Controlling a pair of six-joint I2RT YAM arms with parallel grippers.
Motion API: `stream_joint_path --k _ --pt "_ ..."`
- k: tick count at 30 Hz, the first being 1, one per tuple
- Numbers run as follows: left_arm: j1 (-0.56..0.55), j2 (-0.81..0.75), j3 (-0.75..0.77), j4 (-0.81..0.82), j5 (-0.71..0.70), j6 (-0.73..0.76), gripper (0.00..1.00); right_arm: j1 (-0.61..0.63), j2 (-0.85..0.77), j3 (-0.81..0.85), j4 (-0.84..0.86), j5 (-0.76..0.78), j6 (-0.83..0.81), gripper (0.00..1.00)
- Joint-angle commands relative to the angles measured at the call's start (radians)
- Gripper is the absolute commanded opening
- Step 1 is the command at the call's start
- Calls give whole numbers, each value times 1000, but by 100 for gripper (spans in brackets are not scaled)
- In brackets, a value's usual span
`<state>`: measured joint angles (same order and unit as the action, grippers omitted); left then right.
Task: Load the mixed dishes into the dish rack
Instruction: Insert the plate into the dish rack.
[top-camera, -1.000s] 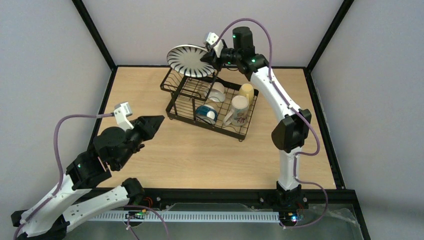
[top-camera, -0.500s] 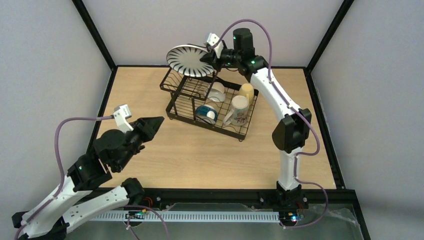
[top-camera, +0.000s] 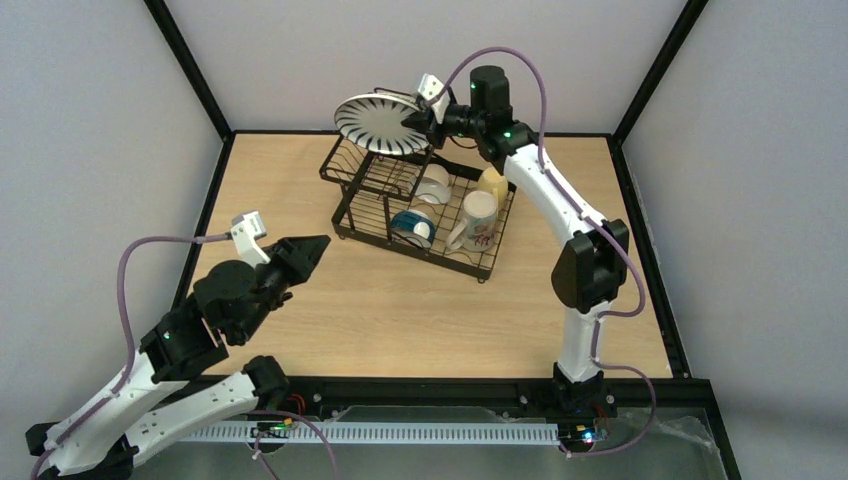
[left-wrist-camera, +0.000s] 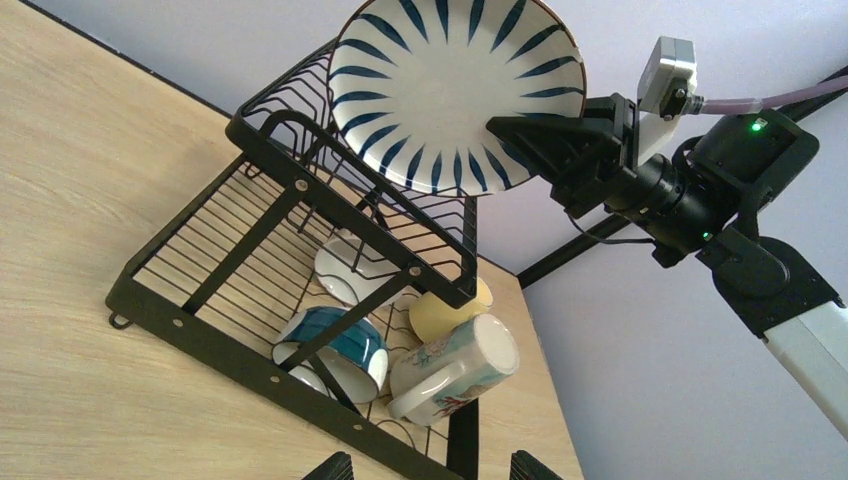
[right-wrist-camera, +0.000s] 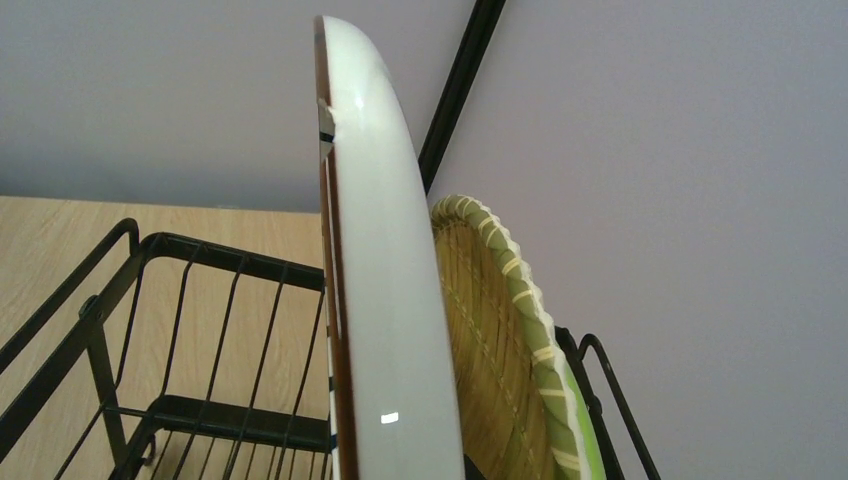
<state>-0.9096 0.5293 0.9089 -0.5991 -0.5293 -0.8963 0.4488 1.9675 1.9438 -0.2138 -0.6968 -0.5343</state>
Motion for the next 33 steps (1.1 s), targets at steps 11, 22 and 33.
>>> stream_joint_path --k 11,22,33 --pt "-5 -13 -36 21 -21 -37 90 13 -35 -180 137 -13 -1 0" --pt "-5 -11 -33 10 -26 -48 90 16 -44 -203 148 -55 27 0" --pt "-5 -22 -44 -6 -42 -46 90 23 -70 -238 145 -53 25 0"
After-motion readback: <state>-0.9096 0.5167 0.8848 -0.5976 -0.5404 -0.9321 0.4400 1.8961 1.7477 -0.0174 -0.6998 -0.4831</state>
